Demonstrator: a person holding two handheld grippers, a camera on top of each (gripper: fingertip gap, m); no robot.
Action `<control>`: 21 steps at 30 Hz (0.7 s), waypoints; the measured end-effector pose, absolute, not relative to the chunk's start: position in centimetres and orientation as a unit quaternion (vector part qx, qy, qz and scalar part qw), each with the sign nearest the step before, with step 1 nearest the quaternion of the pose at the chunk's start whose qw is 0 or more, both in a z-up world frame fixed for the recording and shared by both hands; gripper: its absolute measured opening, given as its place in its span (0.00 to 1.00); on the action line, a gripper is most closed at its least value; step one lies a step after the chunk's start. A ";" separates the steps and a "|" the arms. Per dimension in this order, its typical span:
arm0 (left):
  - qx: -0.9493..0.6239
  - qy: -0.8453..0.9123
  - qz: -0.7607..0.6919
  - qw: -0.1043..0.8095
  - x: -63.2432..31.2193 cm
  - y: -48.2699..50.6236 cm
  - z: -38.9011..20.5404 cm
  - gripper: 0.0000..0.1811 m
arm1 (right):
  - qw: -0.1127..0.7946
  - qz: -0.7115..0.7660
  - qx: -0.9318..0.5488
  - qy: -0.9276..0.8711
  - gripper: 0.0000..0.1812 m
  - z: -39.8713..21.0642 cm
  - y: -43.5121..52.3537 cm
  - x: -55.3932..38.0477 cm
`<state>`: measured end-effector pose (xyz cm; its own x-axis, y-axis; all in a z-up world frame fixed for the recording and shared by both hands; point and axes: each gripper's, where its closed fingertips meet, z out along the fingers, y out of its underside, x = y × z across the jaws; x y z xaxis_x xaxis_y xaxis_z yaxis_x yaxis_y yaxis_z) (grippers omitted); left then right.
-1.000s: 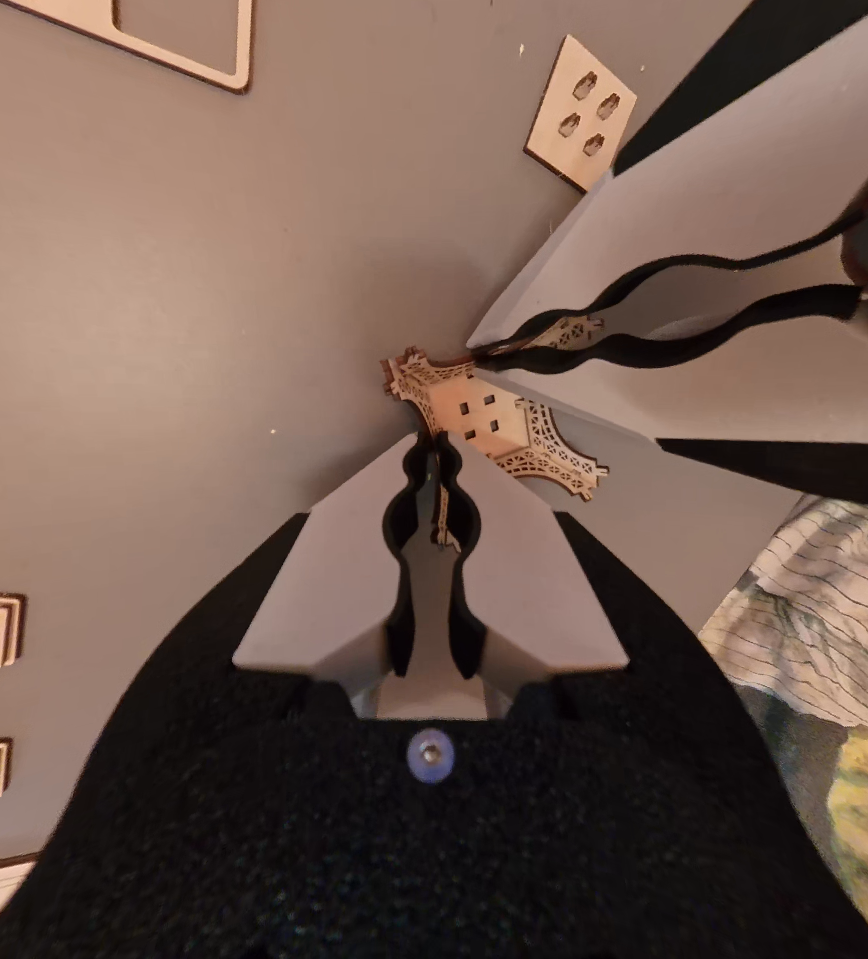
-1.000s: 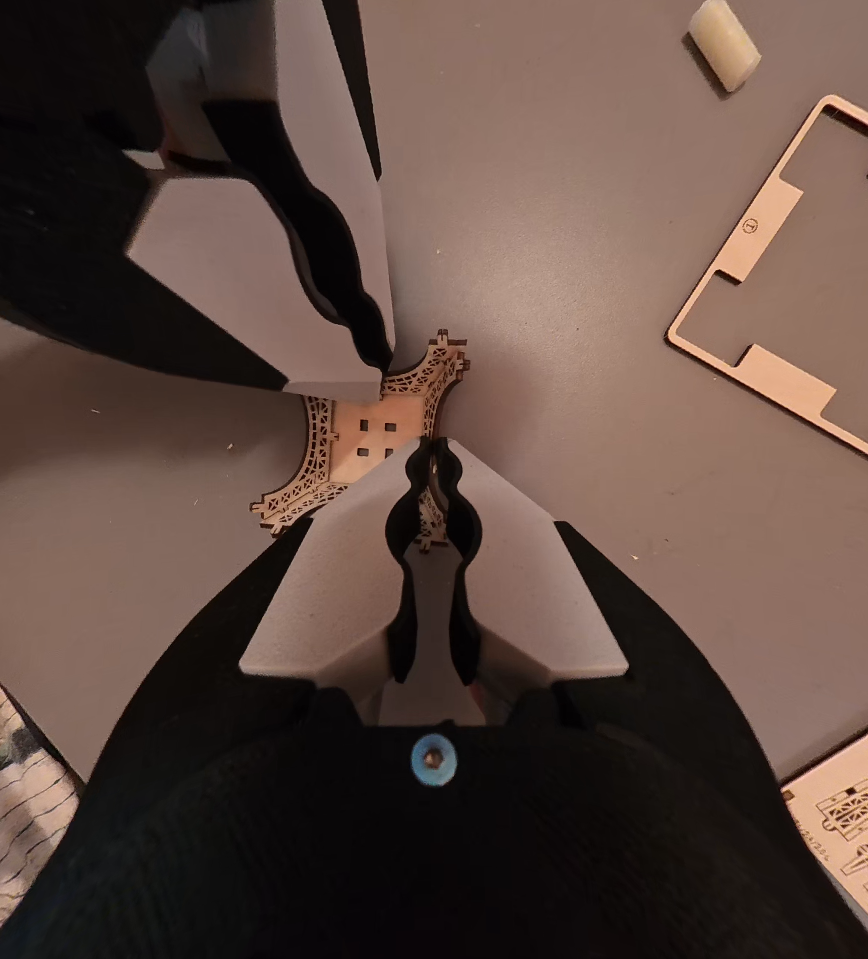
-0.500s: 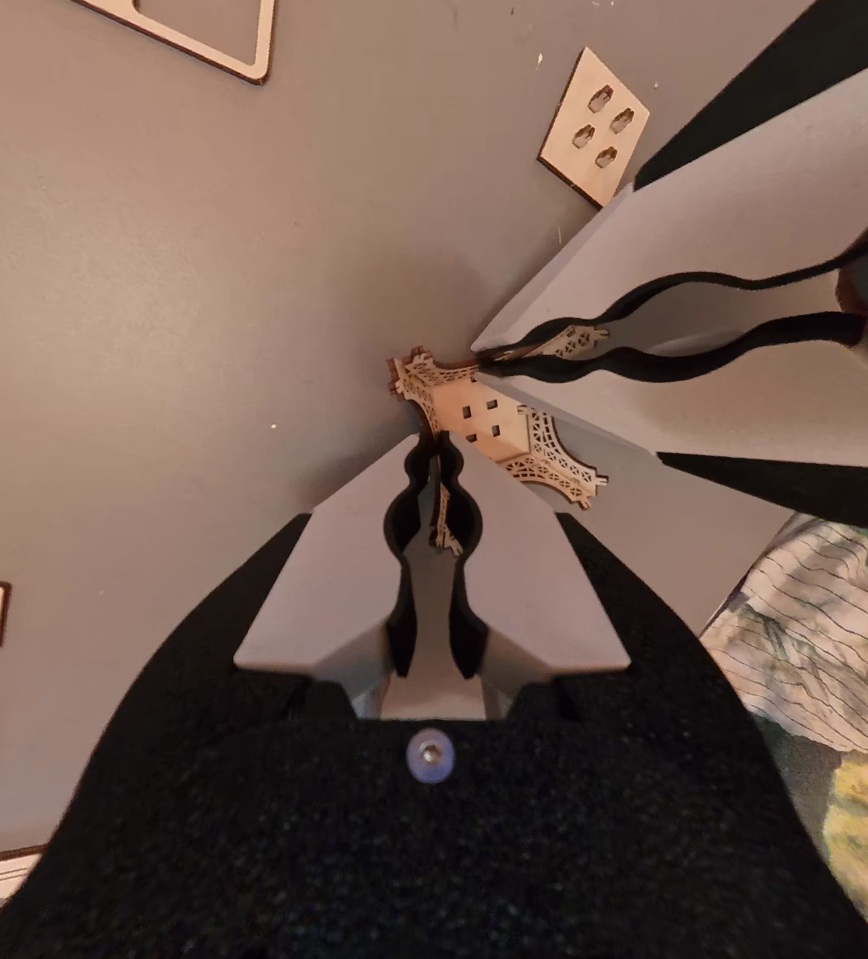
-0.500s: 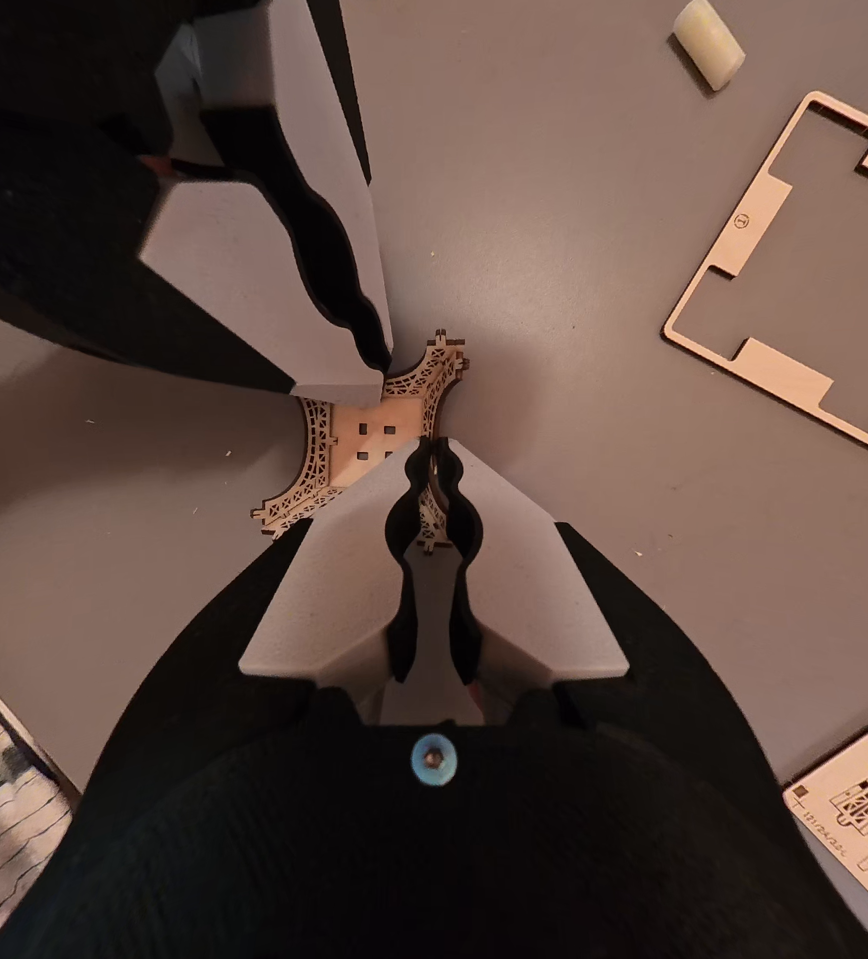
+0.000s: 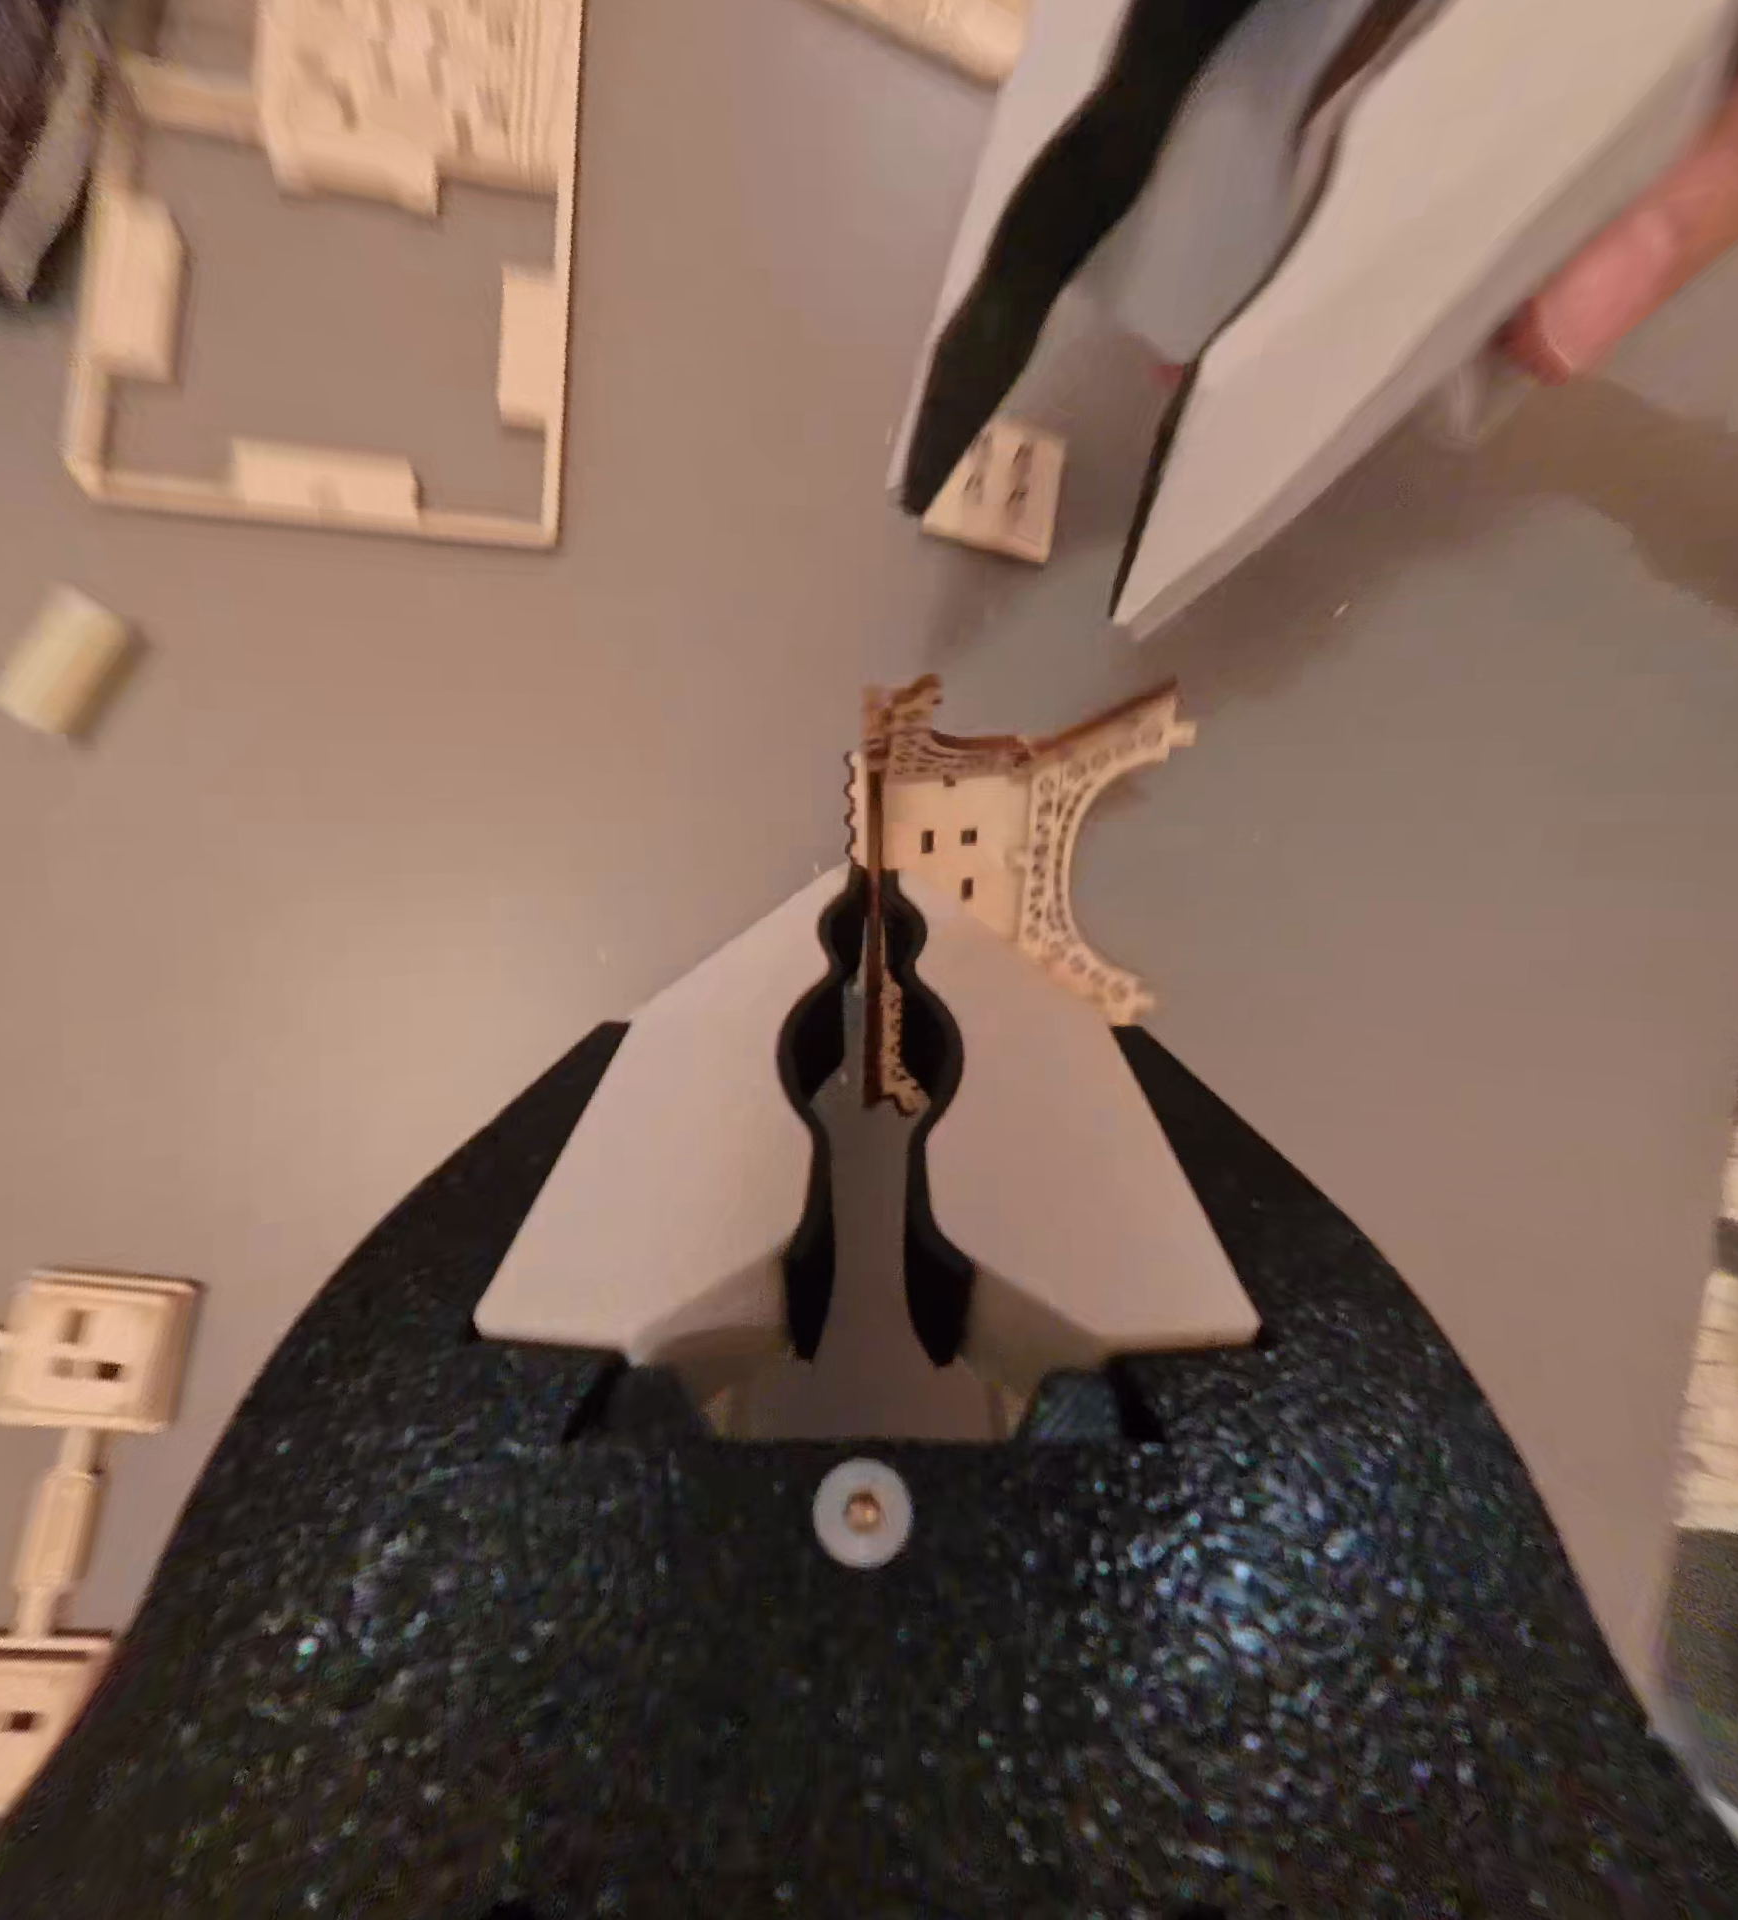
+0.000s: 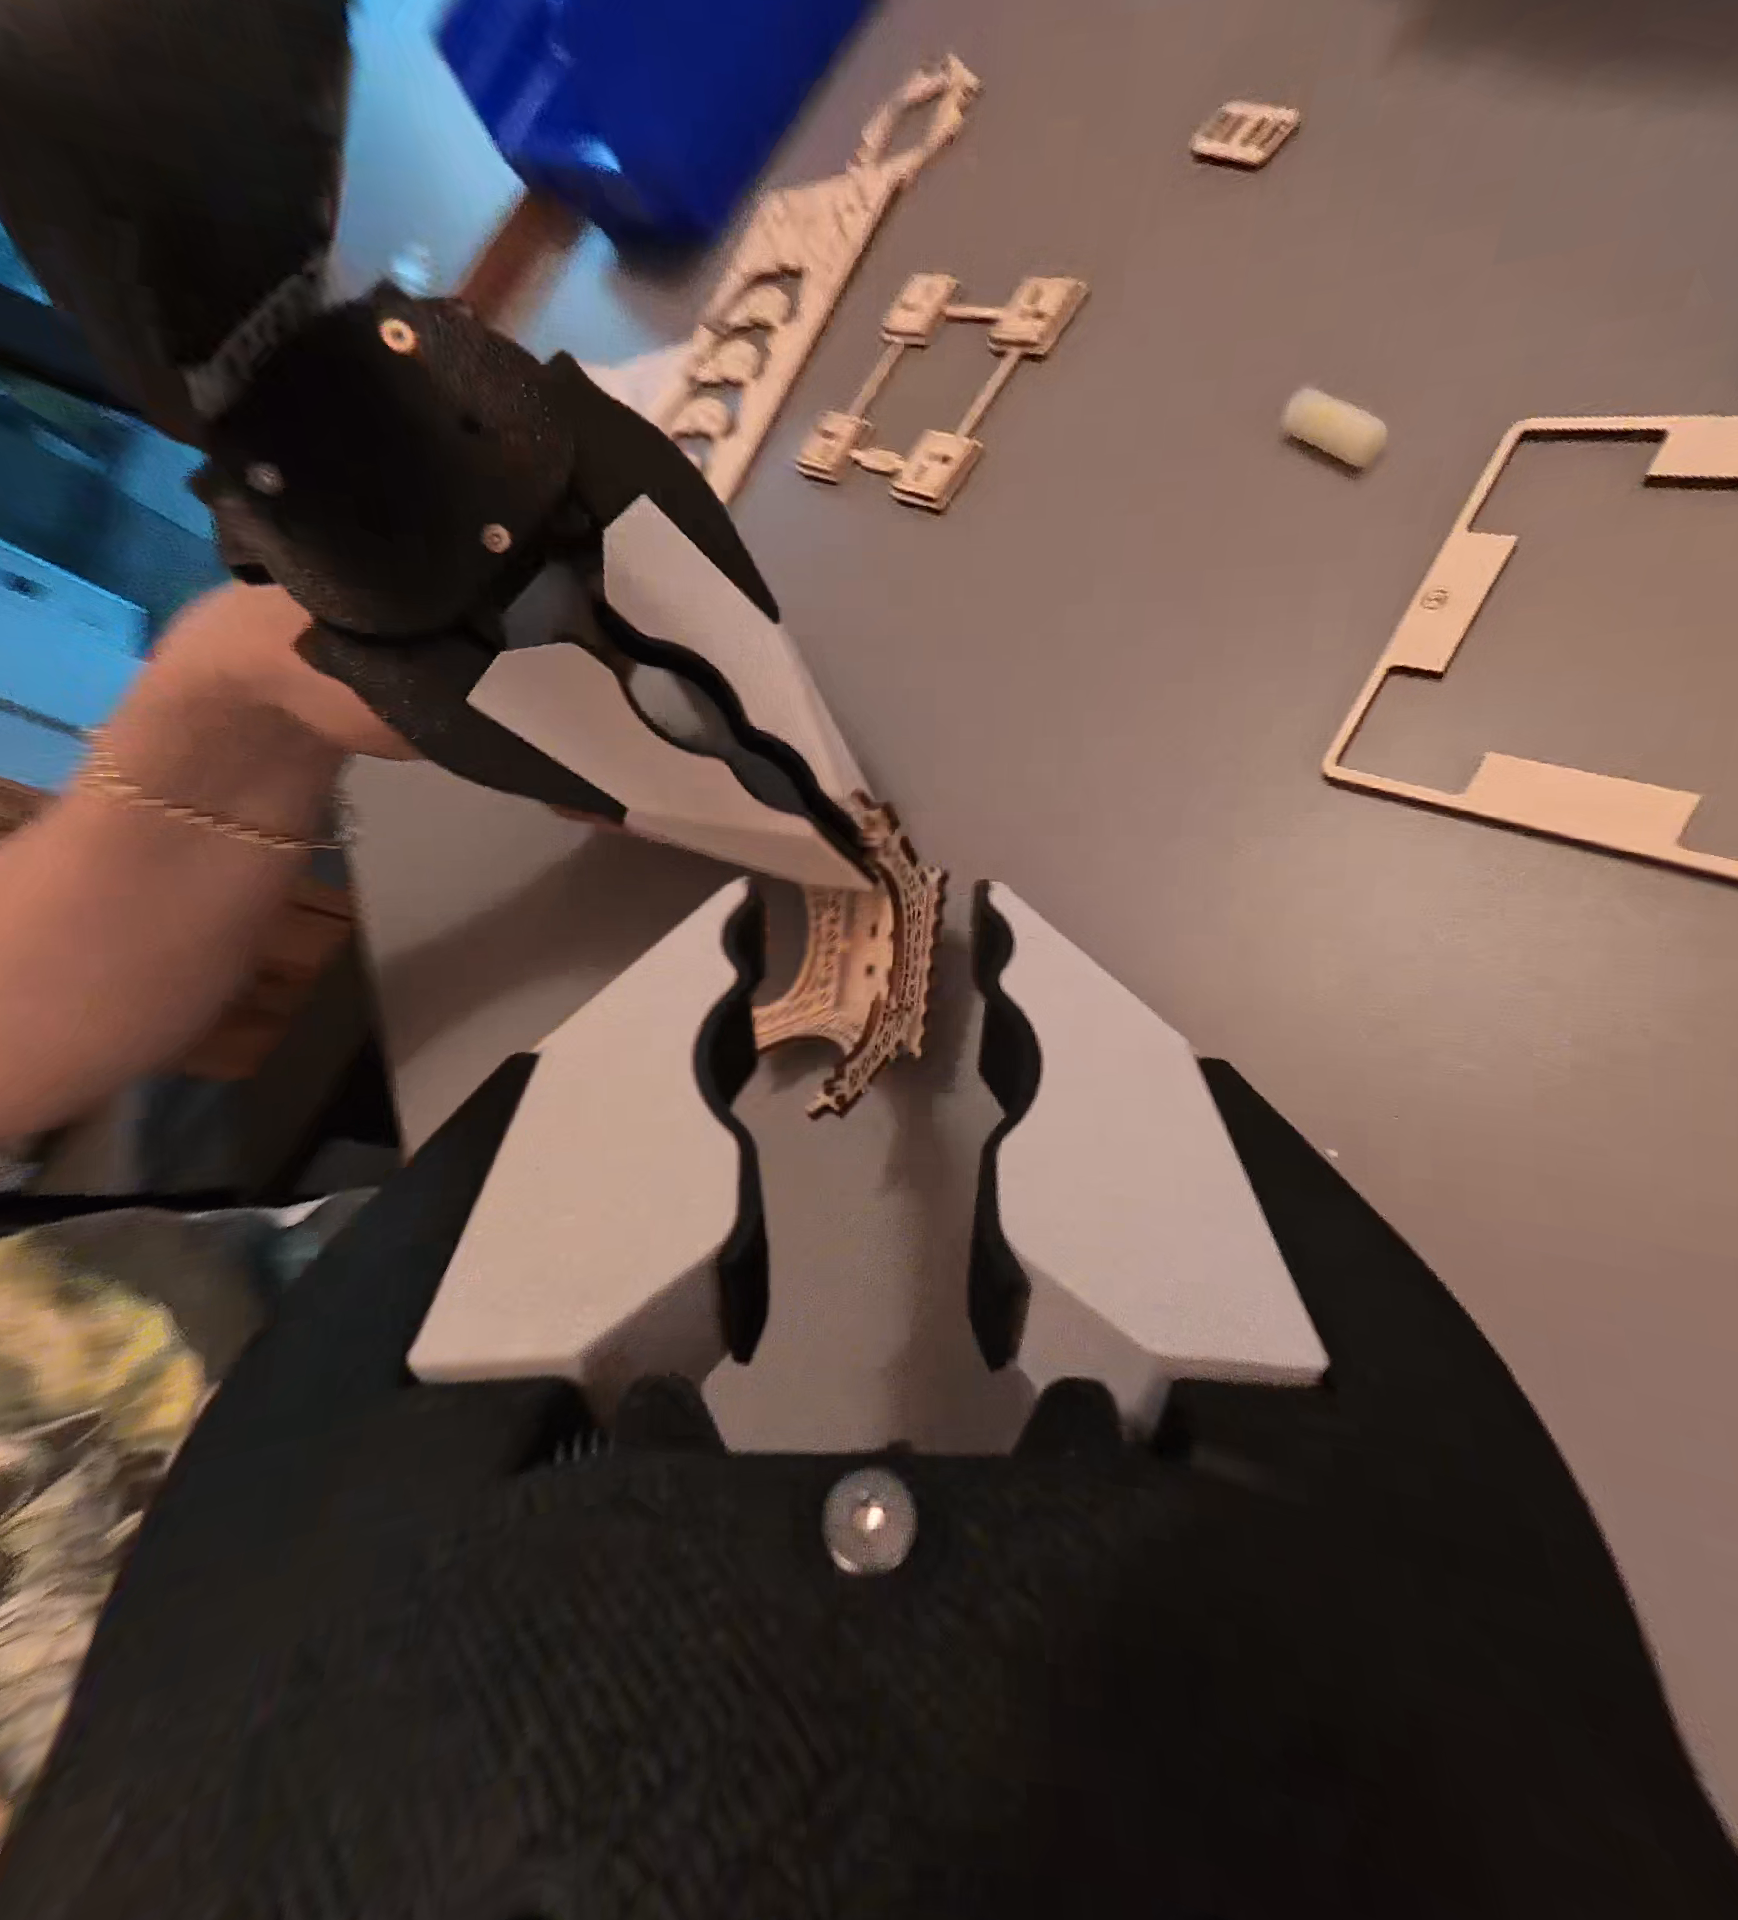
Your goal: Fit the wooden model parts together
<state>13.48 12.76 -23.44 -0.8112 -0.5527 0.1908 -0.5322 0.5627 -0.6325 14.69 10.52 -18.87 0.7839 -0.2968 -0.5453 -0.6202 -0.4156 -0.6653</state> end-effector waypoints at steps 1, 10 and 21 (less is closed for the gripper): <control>-0.271 0.885 -0.377 0.047 13.6 12.7 -22.5 0.00 | 0.475 0.189 -0.815 0.272 0.26 -18.4 10.1 14.5; 0.074 0.747 -0.352 0.559 12.1 12.9 -13.4 0.00 | 0.573 0.053 -0.812 0.101 0.39 -15.3 10.3 12.2; 0.210 0.627 -0.218 0.718 7.8 11.7 -12.5 0.00 | 0.577 -0.204 -0.779 -0.137 0.35 -13.5 10.4 6.7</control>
<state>7.84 11.74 -12.52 0.1176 -0.0504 -0.9918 0.5761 0.8169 0.0268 6.67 10.37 -13.46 0.8796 -0.0225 0.4751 0.4479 -0.2973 -0.8432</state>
